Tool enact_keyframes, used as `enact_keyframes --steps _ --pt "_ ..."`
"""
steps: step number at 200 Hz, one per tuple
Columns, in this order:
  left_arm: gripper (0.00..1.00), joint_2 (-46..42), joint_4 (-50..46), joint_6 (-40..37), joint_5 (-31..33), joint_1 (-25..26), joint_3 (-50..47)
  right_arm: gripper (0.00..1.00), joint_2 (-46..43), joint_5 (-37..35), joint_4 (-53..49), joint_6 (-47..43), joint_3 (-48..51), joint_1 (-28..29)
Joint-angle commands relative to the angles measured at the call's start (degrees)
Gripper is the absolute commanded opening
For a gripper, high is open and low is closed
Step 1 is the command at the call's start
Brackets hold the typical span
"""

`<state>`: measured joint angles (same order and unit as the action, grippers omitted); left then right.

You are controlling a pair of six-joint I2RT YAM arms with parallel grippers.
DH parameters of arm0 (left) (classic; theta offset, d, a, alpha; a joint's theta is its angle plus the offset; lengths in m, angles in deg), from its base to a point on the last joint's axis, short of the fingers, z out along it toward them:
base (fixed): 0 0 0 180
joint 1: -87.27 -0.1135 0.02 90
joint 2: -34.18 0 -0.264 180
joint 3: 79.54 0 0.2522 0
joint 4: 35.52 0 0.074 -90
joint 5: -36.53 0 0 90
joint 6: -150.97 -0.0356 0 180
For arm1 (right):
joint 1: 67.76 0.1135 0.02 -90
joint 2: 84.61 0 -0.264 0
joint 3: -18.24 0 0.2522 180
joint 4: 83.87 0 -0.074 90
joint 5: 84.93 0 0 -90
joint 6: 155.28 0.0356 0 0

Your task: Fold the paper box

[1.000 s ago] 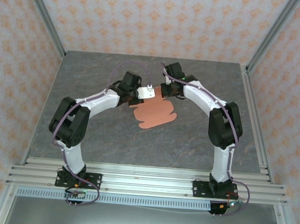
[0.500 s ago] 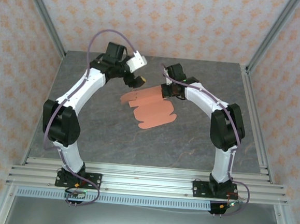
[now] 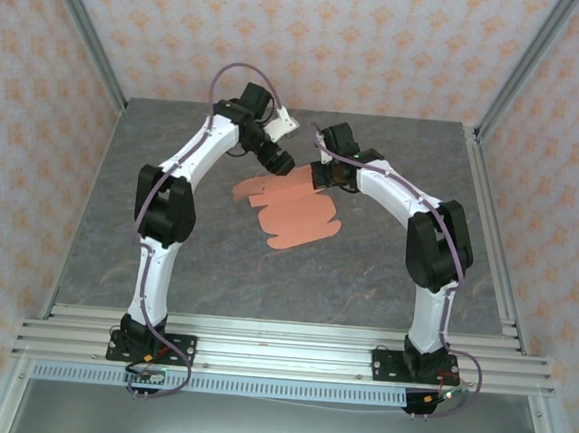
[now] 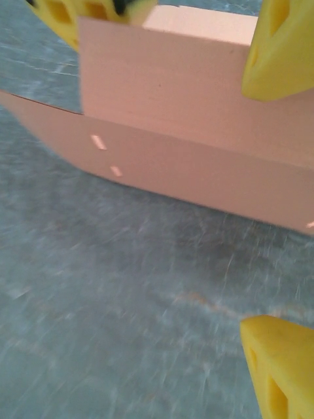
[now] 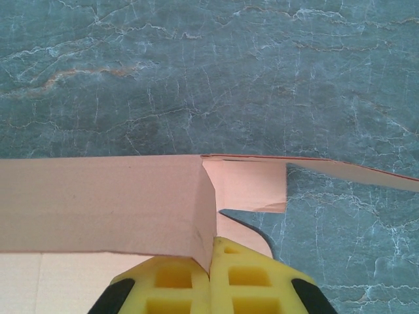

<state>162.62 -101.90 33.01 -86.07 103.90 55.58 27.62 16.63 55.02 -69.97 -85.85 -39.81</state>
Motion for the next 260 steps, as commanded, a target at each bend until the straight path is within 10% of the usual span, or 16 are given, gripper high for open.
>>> enact_keyframes --steps 1,183,260 --pt "0.85 -0.7 -6.8 -1.6 -0.6 0.3 3.0 0.00 -2.7 0.1 0.7 0.6 0.9 0.1" --pt "0.97 -0.2 -15.0 -9.5 -9.4 0.6 3.1 0.00 -0.1 -0.3 -7.1 4.9 -5.3 0.6" --pt "0.71 -5.8 -1.8 -11.4 8.2 5.7 -9.3 0.00 0.2 -0.7 -5.3 8.0 -3.1 0.7"
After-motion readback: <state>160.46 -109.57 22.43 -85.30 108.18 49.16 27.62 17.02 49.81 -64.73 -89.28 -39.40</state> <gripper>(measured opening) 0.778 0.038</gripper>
